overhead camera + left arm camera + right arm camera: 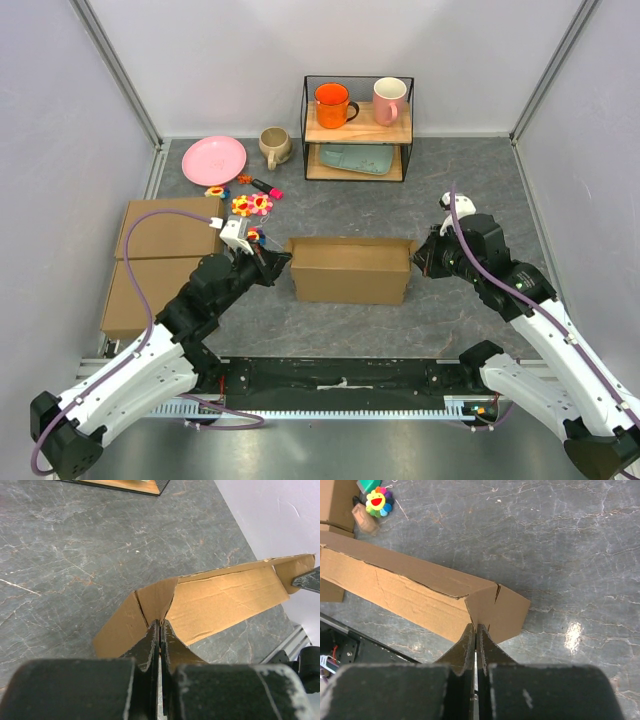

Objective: Fold the paper box

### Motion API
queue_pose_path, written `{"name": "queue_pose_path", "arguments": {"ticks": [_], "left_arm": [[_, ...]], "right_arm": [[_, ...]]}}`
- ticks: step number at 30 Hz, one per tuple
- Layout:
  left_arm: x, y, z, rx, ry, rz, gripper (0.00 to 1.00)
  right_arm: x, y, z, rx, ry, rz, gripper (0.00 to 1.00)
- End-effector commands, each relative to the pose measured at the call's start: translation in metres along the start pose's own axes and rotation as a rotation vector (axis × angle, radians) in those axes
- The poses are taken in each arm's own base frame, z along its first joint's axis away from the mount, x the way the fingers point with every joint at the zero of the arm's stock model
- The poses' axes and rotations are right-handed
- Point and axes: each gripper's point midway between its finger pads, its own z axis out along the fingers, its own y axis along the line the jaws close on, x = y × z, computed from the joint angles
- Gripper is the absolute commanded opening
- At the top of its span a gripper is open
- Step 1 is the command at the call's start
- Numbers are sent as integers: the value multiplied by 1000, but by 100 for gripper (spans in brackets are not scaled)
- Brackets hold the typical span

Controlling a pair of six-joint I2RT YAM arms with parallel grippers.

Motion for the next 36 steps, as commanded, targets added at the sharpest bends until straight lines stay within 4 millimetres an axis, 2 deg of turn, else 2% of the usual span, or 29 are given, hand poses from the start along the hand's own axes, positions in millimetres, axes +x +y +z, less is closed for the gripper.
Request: {"name": "queue_pose_path", "arguments": {"ticks": [1, 10, 21, 28, 30, 31, 34, 36], "left_arm": [[41, 32, -3, -127, 129, 77, 2], [44, 40, -4, -177, 117, 113, 2], [45, 54, -5, -244, 104, 144, 2], [42, 53, -6, -251, 85, 147, 2], [41, 52, -6, -249, 80, 144, 2], [40, 50, -6, -245, 75, 142, 2], [39, 49, -6, -244, 74, 138, 2], [37, 48, -6, -242, 70, 137, 2]], "right_arm": [[-19, 28, -2, -116, -59, 71, 0], [-25, 38, -8, -149, -63, 117, 0], [-24, 38, -14, -142, -50, 142, 0], [-22, 38, -18, -142, -43, 143, 0], [-19, 34, -18, -129, -45, 137, 6], [-20, 30, -17, -110, -54, 129, 14], [-17, 24, -19, -86, -58, 118, 29], [-15, 20, -18, -67, -54, 106, 33]]}}
